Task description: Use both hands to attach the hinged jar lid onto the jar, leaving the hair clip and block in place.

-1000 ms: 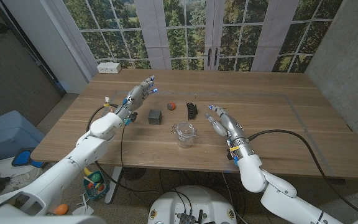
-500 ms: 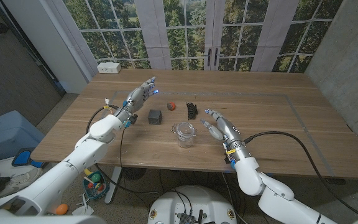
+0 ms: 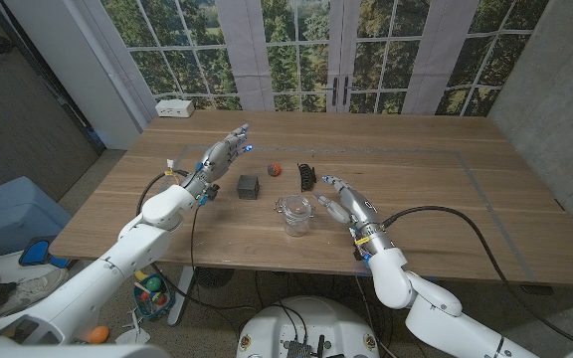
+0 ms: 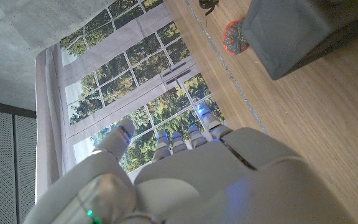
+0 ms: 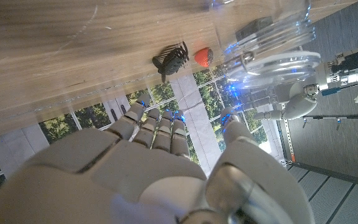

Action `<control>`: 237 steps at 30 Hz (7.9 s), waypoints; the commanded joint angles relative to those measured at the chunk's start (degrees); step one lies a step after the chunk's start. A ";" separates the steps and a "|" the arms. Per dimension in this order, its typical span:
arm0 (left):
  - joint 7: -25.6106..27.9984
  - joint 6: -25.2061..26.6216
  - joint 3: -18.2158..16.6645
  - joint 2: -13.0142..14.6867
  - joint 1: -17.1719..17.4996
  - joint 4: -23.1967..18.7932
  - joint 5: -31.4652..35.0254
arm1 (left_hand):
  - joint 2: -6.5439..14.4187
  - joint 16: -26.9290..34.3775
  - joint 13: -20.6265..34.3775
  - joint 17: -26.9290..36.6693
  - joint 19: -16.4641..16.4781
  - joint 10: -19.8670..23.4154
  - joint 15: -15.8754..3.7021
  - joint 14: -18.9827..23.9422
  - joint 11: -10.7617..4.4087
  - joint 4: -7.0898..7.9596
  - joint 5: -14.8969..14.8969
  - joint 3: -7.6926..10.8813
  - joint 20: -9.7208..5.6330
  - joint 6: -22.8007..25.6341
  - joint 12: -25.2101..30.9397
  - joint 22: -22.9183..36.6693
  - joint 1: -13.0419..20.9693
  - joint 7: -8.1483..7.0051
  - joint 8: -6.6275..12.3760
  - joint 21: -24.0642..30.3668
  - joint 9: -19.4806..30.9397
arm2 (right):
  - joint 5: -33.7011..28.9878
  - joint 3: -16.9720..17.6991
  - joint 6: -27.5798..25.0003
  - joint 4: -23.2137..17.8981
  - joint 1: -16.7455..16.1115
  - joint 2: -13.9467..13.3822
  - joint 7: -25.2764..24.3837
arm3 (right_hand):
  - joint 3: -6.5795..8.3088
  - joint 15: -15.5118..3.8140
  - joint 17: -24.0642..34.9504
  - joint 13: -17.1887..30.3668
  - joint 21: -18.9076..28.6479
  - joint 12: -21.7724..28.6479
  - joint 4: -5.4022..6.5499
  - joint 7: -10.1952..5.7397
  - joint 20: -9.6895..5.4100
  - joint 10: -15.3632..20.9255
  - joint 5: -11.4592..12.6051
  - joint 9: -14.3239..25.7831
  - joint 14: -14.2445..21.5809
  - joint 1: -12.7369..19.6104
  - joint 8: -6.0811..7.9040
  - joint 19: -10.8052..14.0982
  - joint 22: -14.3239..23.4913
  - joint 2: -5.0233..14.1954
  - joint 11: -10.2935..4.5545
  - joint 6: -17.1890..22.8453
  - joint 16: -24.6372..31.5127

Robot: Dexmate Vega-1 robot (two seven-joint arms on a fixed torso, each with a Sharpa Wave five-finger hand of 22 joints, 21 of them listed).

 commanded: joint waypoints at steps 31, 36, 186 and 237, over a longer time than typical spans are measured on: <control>-0.48 0.40 0.44 0.36 -0.46 0.23 0.22 | 2.27 -0.05 0.09 0.08 0.68 -0.58 -5.34 -0.59 0.02 -1.40 0.12 -0.06 -4.82 -0.80 0.29 0.33 1.54 0.16 0.15 -0.95 0.31 | 0.86 -4.35 -7.25 -0.76 3.41 -0.37 5.81 | -5.23 0.64 -1.73 0.27 -2.61 -0.40 -0.07 0.23 1.71 -3.35 -0.15 0.25 -2.59 -4.77 -0.21 -0.17 0.31 -7.05 0.26 -3.69 -0.79; -0.72 0.93 0.70 0.80 -0.08 -0.76 0.31 | 1.27 -0.15 0.09 -0.04 0.78 -0.67 -5.48 -0.68 -0.13 -2.18 -0.07 -0.46 -5.13 -0.82 0.29 0.31 1.66 -0.08 0.21 -1.25 0.31 | -1.67 -5.60 -11.10 -1.74 3.67 -0.30 6.06 | -4.81 0.85 -2.42 0.28 -3.46 -0.58 -1.29 0.04 1.69 -5.15 0.30 0.30 -3.89 -2.73 -0.19 -0.54 0.31 -7.43 -0.29 -5.78 -1.12; 6.28 19.87 5.01 26.38 14.29 -35.75 63.33 | 3.45 0.54 0.38 0.23 -1.58 -6.86 -1.45 -2.78 -5.73 -0.63 -0.53 0.35 5.03 -6.25 1.48 1.58 16.71 -5.57 2.53 -15.79 0.67 | -9.59 -10.81 -20.66 0.82 5.50 1.64 2.61 | -3.34 0.30 -5.43 0.34 -6.39 0.50 -1.09 -0.44 1.22 -6.49 0.38 0.40 -4.05 8.80 1.06 2.12 0.41 -8.25 -1.54 -6.99 -0.18; 3.18 24.64 7.15 24.16 11.32 -34.92 58.99 | 2.53 0.41 0.19 0.11 -3.62 1.82 -0.57 -1.35 -1.79 3.36 -0.45 -1.96 5.73 2.80 1.19 1.50 7.87 0.25 1.14 -15.83 0.44 | -8.43 -14.57 -35.13 5.14 11.79 8.13 1.21 | -4.30 1.24 -5.83 0.34 -6.86 0.24 -1.47 -0.32 2.90 -7.55 1.18 0.42 -5.00 10.36 0.76 3.02 0.42 -10.06 -1.81 -8.48 -0.44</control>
